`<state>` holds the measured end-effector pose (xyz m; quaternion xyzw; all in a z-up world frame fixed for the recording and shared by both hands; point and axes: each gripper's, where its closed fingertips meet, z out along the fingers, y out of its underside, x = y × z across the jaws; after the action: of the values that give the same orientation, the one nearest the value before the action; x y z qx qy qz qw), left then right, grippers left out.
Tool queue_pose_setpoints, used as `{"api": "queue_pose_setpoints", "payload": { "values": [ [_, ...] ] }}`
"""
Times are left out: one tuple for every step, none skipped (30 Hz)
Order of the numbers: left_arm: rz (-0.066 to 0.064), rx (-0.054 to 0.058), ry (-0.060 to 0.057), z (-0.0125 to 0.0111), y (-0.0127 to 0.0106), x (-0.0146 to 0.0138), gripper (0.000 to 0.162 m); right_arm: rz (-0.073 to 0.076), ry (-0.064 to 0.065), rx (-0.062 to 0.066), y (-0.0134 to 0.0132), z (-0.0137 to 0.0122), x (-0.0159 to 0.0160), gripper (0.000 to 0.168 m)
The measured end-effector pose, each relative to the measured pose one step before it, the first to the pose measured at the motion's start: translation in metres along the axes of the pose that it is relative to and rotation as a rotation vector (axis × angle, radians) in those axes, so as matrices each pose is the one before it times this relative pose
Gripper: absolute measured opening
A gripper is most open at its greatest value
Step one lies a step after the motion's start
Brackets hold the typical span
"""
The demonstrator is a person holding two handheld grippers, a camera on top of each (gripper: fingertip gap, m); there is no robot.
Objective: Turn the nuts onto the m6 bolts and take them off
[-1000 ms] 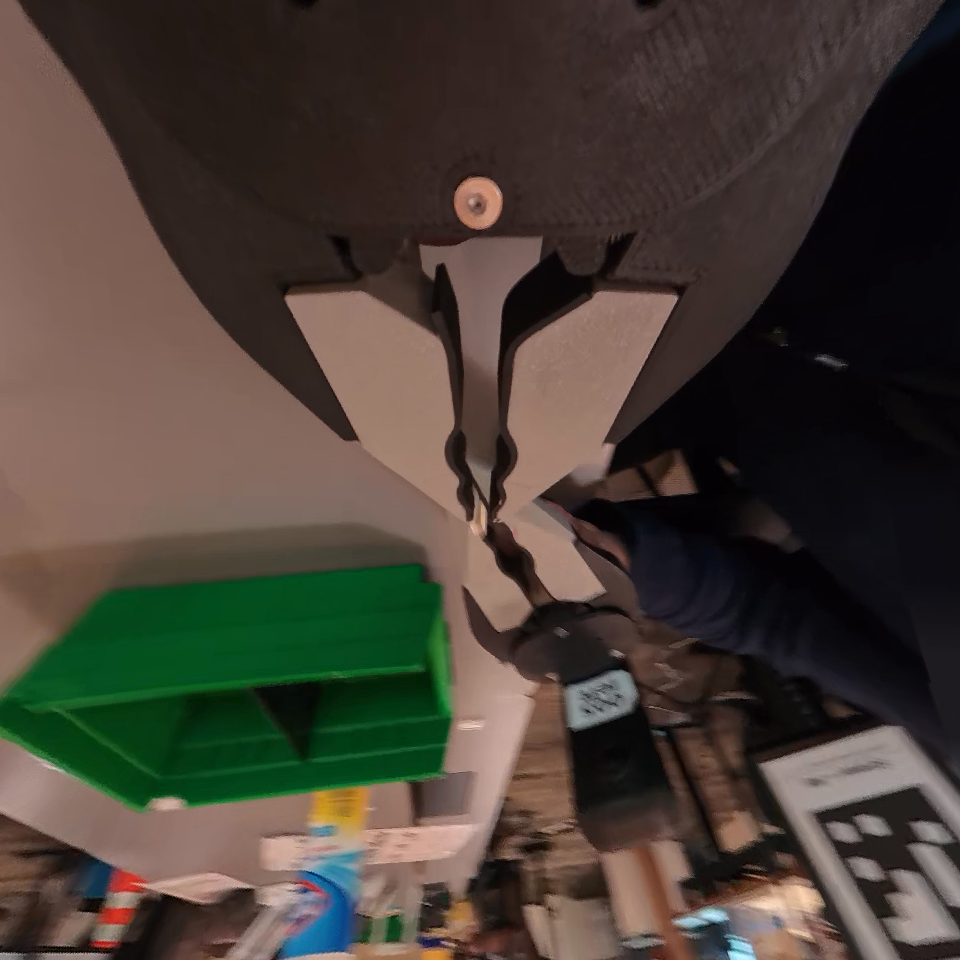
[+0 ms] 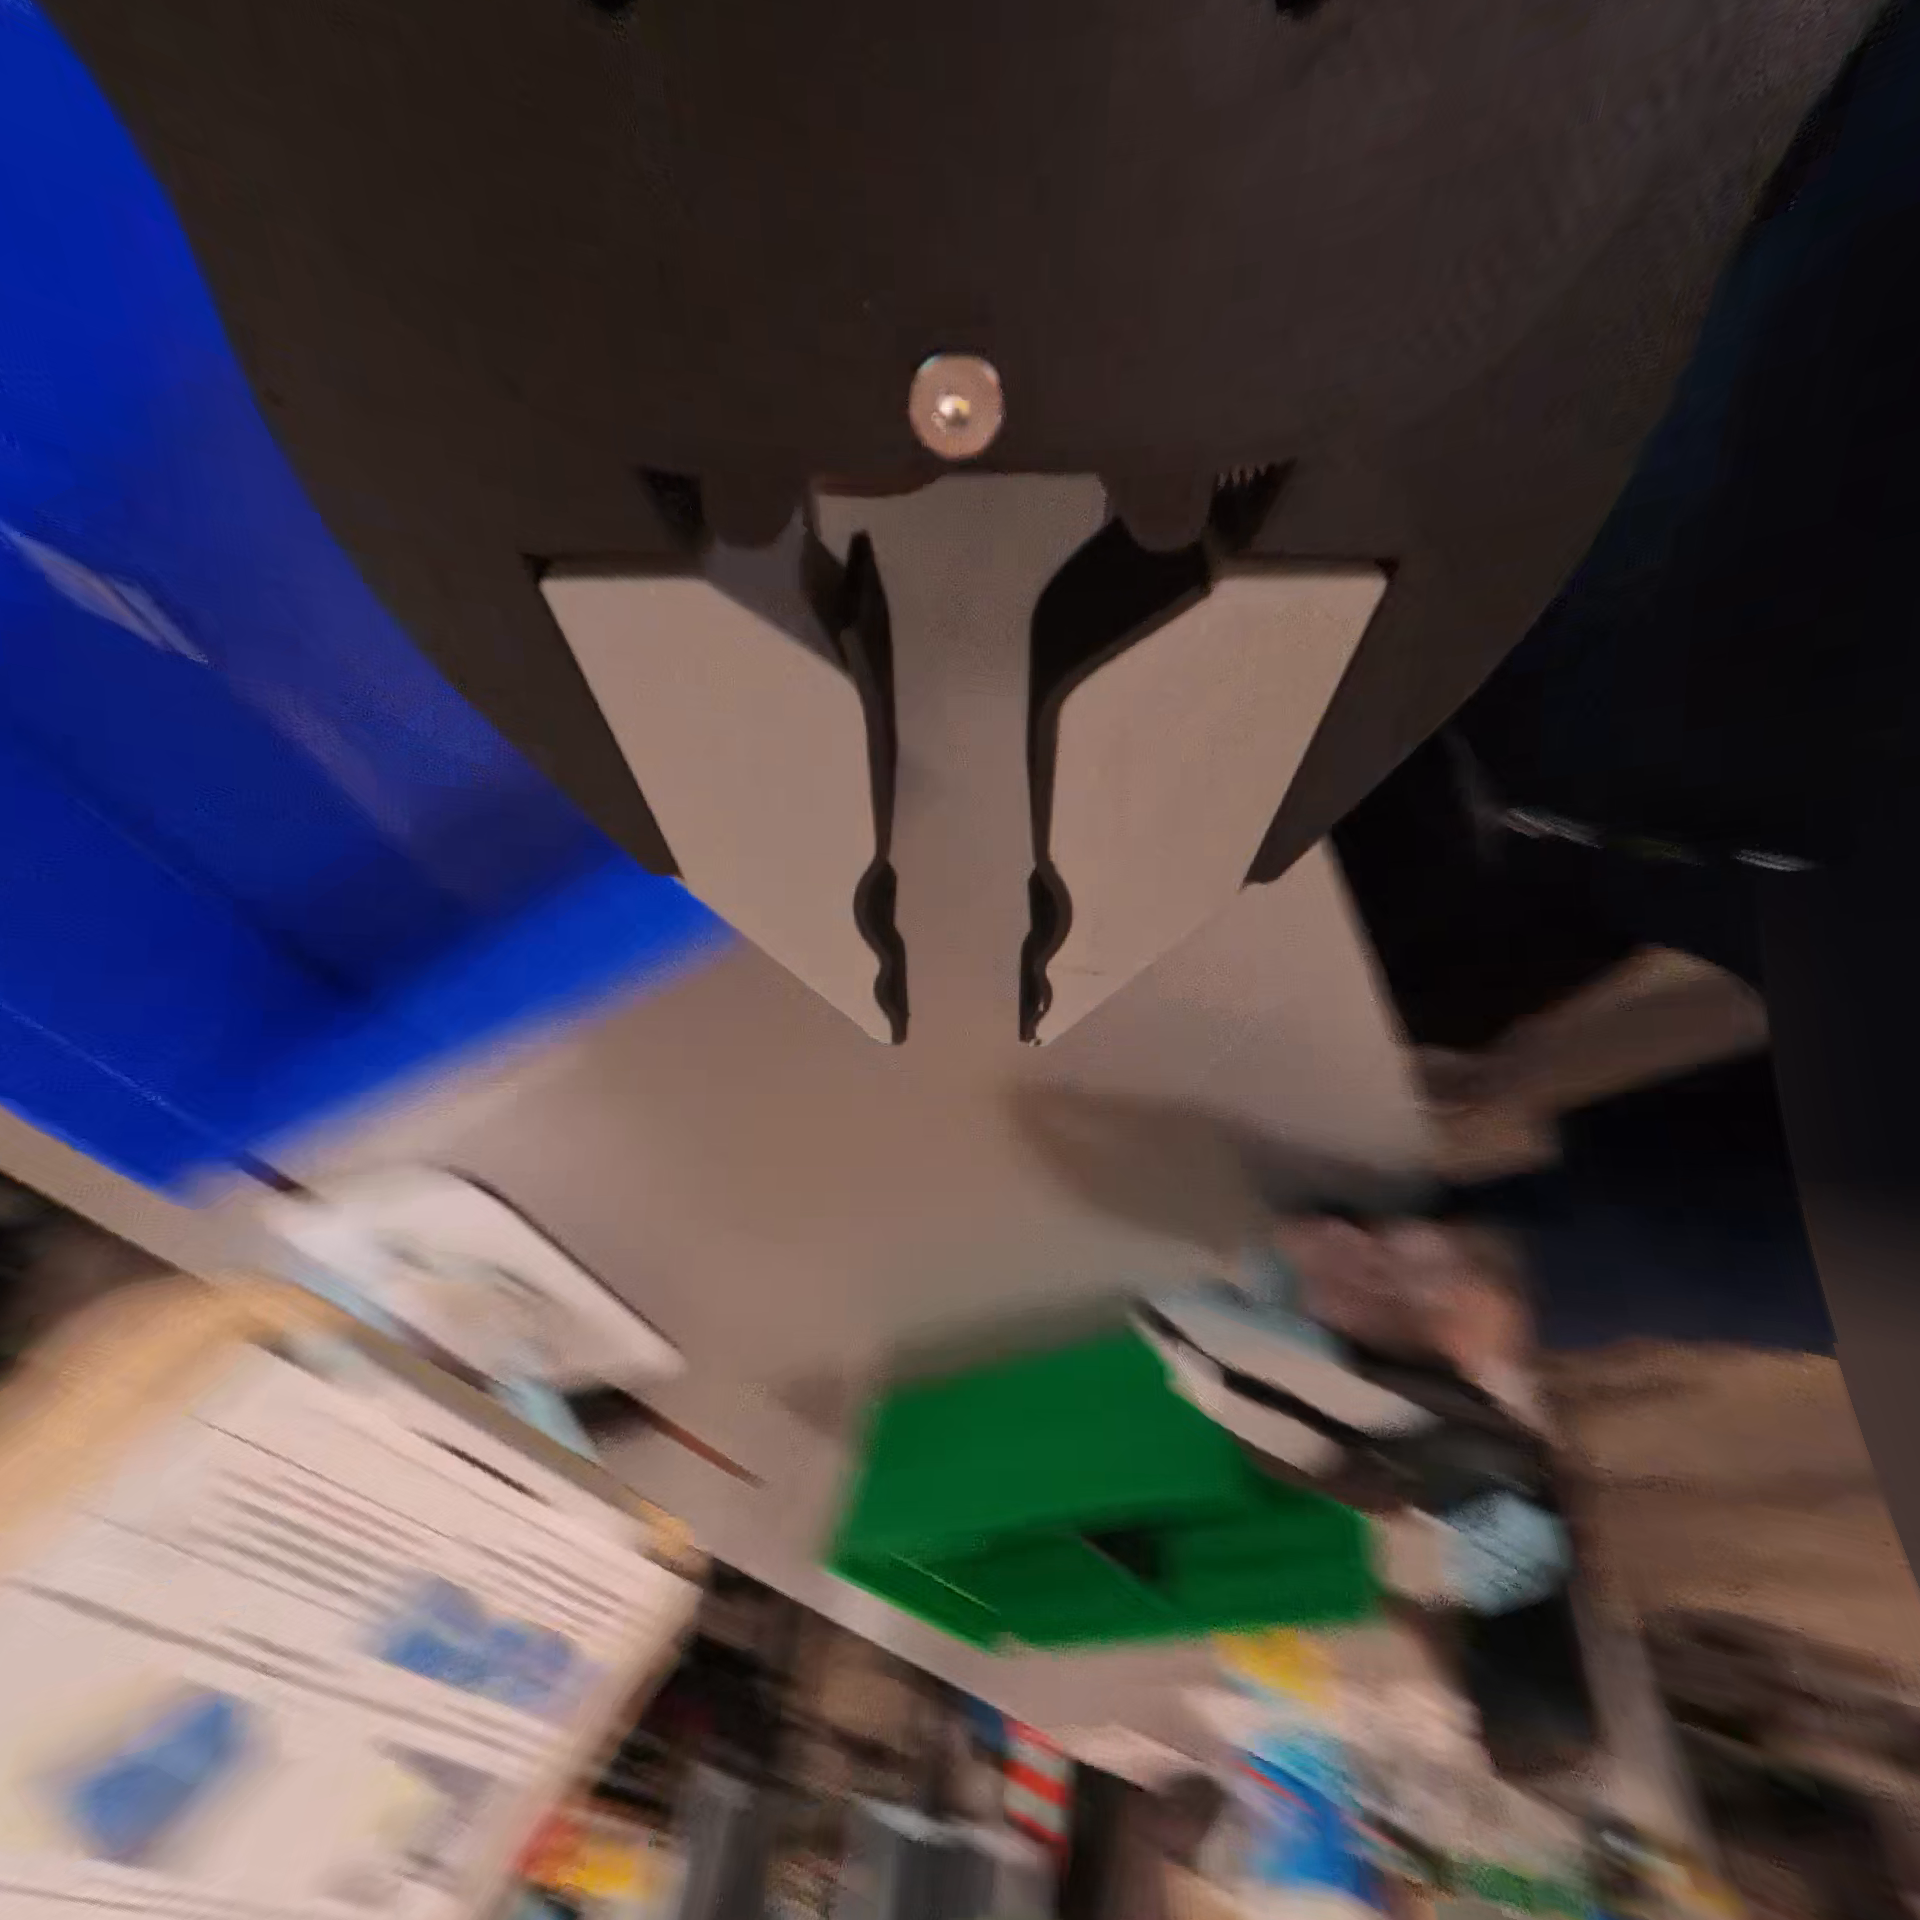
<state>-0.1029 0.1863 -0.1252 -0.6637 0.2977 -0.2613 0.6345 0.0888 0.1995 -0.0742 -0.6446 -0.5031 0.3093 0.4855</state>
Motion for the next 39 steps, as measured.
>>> {"api": "queue_pose_setpoints", "payload": {
  "values": [
    [-0.0015, 0.0037, 0.0038, 0.00110, -0.00056, 0.00061, 0.002, 0.0142, 0.1421, -0.0576, 0.02224, -0.03319, 0.02731, 0.020],
    [-0.0002, -0.0003, 0.0054, 0.00147, -0.00004, 0.00107, 0.002, 0.0390, 0.1133, -0.0478, 0.02212, -0.02977, 0.02729, 0.025],
    [0.0017, -0.0036, 0.0070, 0.00175, 0.00037, 0.00163, 0.002, 0.0512, 0.0822, -0.0201, 0.01821, -0.02609, 0.02418, 0.029],
    [0.0025, -0.0016, 0.0043, 0.00163, 0.00009, 0.00162, 0.002, 0.0546, 0.0662, -0.0078, 0.01598, -0.02217, 0.02234, 0.029],
    [0.0022, -0.0001, 0.0028, 0.00147, -0.00012, 0.00157, 0.002, 0.0632, 0.0432, -0.0149, 0.01585, -0.01682, 0.01900, 0.030],
    [0.0030, -0.0039, 0.0020, 0.00156, 0.00039, 0.00132, 0.002, 0.0703, 0.0197, -0.0262, 0.01586, -0.01091, 0.01419, 0.033],
    [0.0028, -0.0033, 0.0012, 0.00173, 0.00029, 0.00107, 0.002, 0.0605, 0.0099, -0.0321, 0.01491, -0.00559, 0.00950, 0.037],
    [0.0012, -0.0031, 0.0014, 0.00172, 0.00028, 0.00064, 0.002, 0.0316, 0.0016, -0.0354, 0.01416, -0.00159, 0.00418, 0.036],
    [-0.0020, -0.0020, 0.0027, 0.00176, 0.00015, 0.00048, 0.002, 0.0050, 0.0086, -0.0389, 0.01384, 0.00138, 0.00213, 0.033],
    [-0.0033, -0.0016, 0.0037, 0.00170, 0.00011, 0.00035, 0.002, -0.0048, 0.0135, -0.0437, 0.01358, 0.00346, 0.00182, 0.029],
    [-0.0020, -0.0012, 0.0039, 0.00146, 0.00006, 0.00045, 0.002, -0.0060, 0.0034, -0.0473, 0.01293, 0.00450, 0.00083, 0.029],
    [-0.0009, -0.0015, 0.0043, 0.00110, 0.00011, 0.00065, 0.002, -0.0031, 0.0008, -0.0348, 0.01007, 0.00418, 0.00131, 0.029],
    [0.0006, 0.0000, 0.0031, 0.00066, 0.00004, 0.00055, 0.002, -0.0014, 0.0016, -0.0132, 0.00617, 0.00296, 0.00200, 0.029],
    [0.0011, 0.0013, -0.0001, 0.00011, -0.00019, 0.00019, 0.002, -0.0019, -0.0015, 0.0021, 0.00354, 0.00170, 0.00187, 0.028],
    [0.0015, 0.0003, -0.0001, -0.00004, -0.00004, 0.00010, 0.002, -0.0013, -0.0020, 0.0094, 0.00221, 0.00068, 0.00197, 0.026],
    [0.0003, 0.0025, 0.0014, -0.00031, -0.00032, 0.00028, 0.002, 0.0034, -0.0036, 0.0115, 0.00169, 0.00007, 0.00210, 0.025],
    [-0.0009, 0.0040, 0.0002, -0.00044, -0.00050, -0.00014, 0.002, 0.0075, -0.0103, 0.0097, 0.00189, 0.00005, 0.00136, 0.024],
    [-0.0012, 0.0044, -0.0013, -0.00047, -0.00046, -0.00025, 0.002, 0.0104, -0.0112, 0.0098, 0.00170, 0.00029, 0.00144, 0.024],
    [-0.0003, 0.0023, 0.0011, -0.00026, -0.00029, 0.00021, 0.002, 0.0122, -0.0073, 0.0076, 0.00208, 0.00073, 0.00202, 0.024],
    [0.0002, -0.0005, 0.0013, 0.00003, 0.00006, 0.00010, 0.002, 0.0123, -0.0063, 0.0013, 0.00276, 0.00161, 0.00201, 0.025],
    [0.0005, -0.0018, -0.0001, 0.00016, 0.00023, 0.00008, 0.002, 0.0112, -0.0067, 0.0006, 0.00286, 0.00212, 0.00120, 0.024],
    [0.0009, -0.0021, 0.0000, 0.00022, 0.00026, 0.00012, 0.002, 0.0087, -0.0022, -0.0003, 0.00297, 0.00240, 0.00103, 0.024],
    [0.0007, -0.0022, 0.0008, 0.00021, 0.00027, 0.00011, 0.002, 0.0058, 0.0026, 0.0007, 0.00262, 0.00238, 0.00118, 0.024],
    [0.0002, -0.0011, 0.0010, 0.00014, 0.00014, 0.00018, 0.002, 0.0041, -0.0019, -0.0004, 0.00258, 0.00220, -0.00007, 0.023],
    [-0.0003, 0.0004, -0.0007, -0.00005, -0.00005, -0.00014, 0.002, 0.0055, 0.0033, -0.0015, 0.00241, 0.00218, 0.00071, 0.023],
    [-0.0003, 0.0007, 0.0005, -0.00017, -0.00008, 0.00003, 0.002, 0.0042, 0.0036, 0.0000, 0.00197, 0.00194, 0.00083, 0.023],
    [-0.0004, 0.0004, 0.0005, -0.00005, -0.00005, 0.00004, 0.002, 0.0018, -0.0006, 0.0122, -0.00051, 0.00136, 0.00009, 0.022],
    [0.0000, 0.0004, 0.0003, 0.00003, -0.00005, 0.00004, 0.002, 0.0038, -0.0022, 0.0103, -0.00095, 0.00093, 0.00003, 0.022],
    [0.0005, -0.0001, 0.0009, -0.00001, 0.00002, 0.00008, 0.002, 0.0055, -0.0031, 0.0067, -0.00085, 0.00119, -0.00012, 0.022],
    [0.0004, -0.0005, 0.0012, 0.00004, 0.00006, 0.00020, 0.002, 0.0031, -0.0040, 0.0050, -0.00066, 0.00106, -0.00045, 0.022],
    [0.0006, 0.0006, 0.0001, -0.00009, -0.00007, 0.00012, 0.002, -0.0007, 0.0012, 0.0037, -0.00034, 0.00077, 0.00002, 0.020],
    [0.0007, 0.0015, -0.0004, -0.00024, -0.00019, 0.00000, 0.002, -0.0056, 0.0020, -0.0004, 0.00030, 0.00051, -0.00003, 0.013],
    [-0.0003, 0.0012, 0.0013, -0.00020, -0.00015, 0.00023, 0.002, -0.0082, -0.0001, -0.0001, 0.00039, 0.00046, -0.00061, 0.008],
    [-0.0007, -0.0002, 0.0017, -0.00001, 0.00003, 0.00029, 0.002, -0.0023, 0.0008, 0.0019, -0.00028, 0.00051, -0.00047, 0.008],
    [0.0008, -0.0012, 0.0013, 0.00007, 0.00015, 0.00026, 0.002, 0.0004, -0.0080, -0.0001, -0.00040, 0.00094, -0.00200, 0.008],
    [0.0002, -0.0040, 0.0022, 0.00050, 0.00050, 0.00030, 0.002, 0.0014, -0.0100, -0.0023, -0.00148, 0.00192, -0.00326, 0.008],
    [-0.0009, -0.0066, 0.0040, 0.00072, 0.00084, 0.00045, 0.002, -0.0020, -0.0149, 0.0029, -0.00438, 0.00287, -0.00626, 0.008],
    [-0.0011, -0.0072, 0.0042, 0.00074, 0.00091, 0.00040, 0.002, -0.0129, -0.0342, 0.0093, -0.00877, 0.00377, -0.01336, 0.008],
    [-0.0010, -0.0069, 0.0071, 0.00082, 0.00086, 0.00072, 0.002, -0.0330, -0.0421, 0.0197, -0.01423, 0.00519, -0.01934, 0.008]
  ]
}}
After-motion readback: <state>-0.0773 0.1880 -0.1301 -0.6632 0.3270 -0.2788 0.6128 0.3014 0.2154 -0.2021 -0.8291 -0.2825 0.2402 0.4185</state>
